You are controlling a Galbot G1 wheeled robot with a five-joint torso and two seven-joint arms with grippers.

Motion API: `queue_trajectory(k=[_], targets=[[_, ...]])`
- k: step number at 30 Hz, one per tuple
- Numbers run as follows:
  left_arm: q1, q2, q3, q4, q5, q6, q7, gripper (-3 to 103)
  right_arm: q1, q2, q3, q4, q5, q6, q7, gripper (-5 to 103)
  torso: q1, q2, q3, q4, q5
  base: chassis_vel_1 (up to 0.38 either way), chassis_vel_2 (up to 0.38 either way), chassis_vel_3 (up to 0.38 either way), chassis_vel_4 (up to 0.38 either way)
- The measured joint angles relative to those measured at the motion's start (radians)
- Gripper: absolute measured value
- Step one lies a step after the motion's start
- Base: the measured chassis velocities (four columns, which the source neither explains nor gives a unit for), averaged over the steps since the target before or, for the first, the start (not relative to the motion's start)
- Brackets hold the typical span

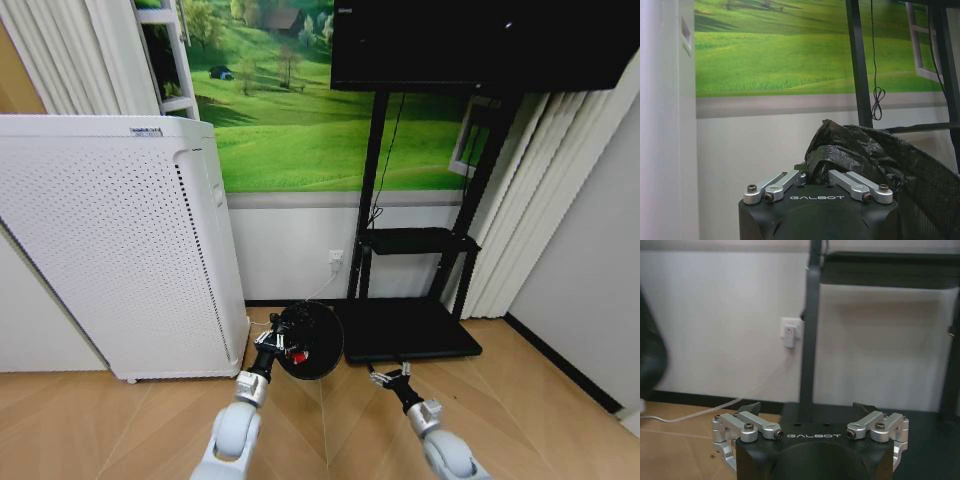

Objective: Pick up the trash bin and place the garbage on the floor into it.

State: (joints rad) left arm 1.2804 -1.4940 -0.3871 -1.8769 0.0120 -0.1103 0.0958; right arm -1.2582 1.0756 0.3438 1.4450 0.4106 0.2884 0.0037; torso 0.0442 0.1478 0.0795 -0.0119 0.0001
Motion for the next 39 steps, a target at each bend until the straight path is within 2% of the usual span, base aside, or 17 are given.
queue_trajectory(k=[1,4,19,31,35,39], targets=[[0.020,0.008,-0.008,-0.028,-0.007,0.003,-0.001,7,-0.008,-0.004,0.016,0.001,0.001,-0.030,0.028,100,0.000,0.000,0.000,0.0005,0.0000,0.000,0.000,0.000,0.000],[0.050,0.018,-0.024,-0.063,-0.016,0.004,-0.003,7,-0.029,-0.012,0.046,0.014,-0.013,-0.049,0.046,100,0.000,0.000,0.000,0.0000,0.0000,0.000,0.000,0.000,0.000],[0.176,0.020,-0.137,-0.159,-0.052,0.003,-0.010,7,-0.129,-0.042,0.138,0.104,0.011,-0.048,0.026,100,0.000,0.000,0.000,0.0003,-0.0002,0.000,0.000,0.000,0.000],[0.177,0.013,-0.148,-0.165,-0.051,0.000,-0.010,7,-0.104,-0.050,0.127,0.069,0.022,-0.030,0.006,100,0.000,0.000,0.000,-0.0001,0.0003,-0.142,-0.128,0.130,0.137],[0.172,0.011,-0.148,-0.157,-0.051,0.000,-0.010,7,-0.096,-0.054,0.120,0.054,0.023,-0.025,-0.002,100,0.000,0.000,0.000,-0.0001,-0.0006,-0.242,-0.234,0.215,0.229],[0.161,0.009,-0.148,-0.143,-0.050,-0.001,-0.010,7,-0.074,-0.054,0.106,0.017,0.022,0.008,-0.017,100,0.000,0.000,0.000,0.0000,0.0003,-0.269,-0.262,0.260,0.251]])
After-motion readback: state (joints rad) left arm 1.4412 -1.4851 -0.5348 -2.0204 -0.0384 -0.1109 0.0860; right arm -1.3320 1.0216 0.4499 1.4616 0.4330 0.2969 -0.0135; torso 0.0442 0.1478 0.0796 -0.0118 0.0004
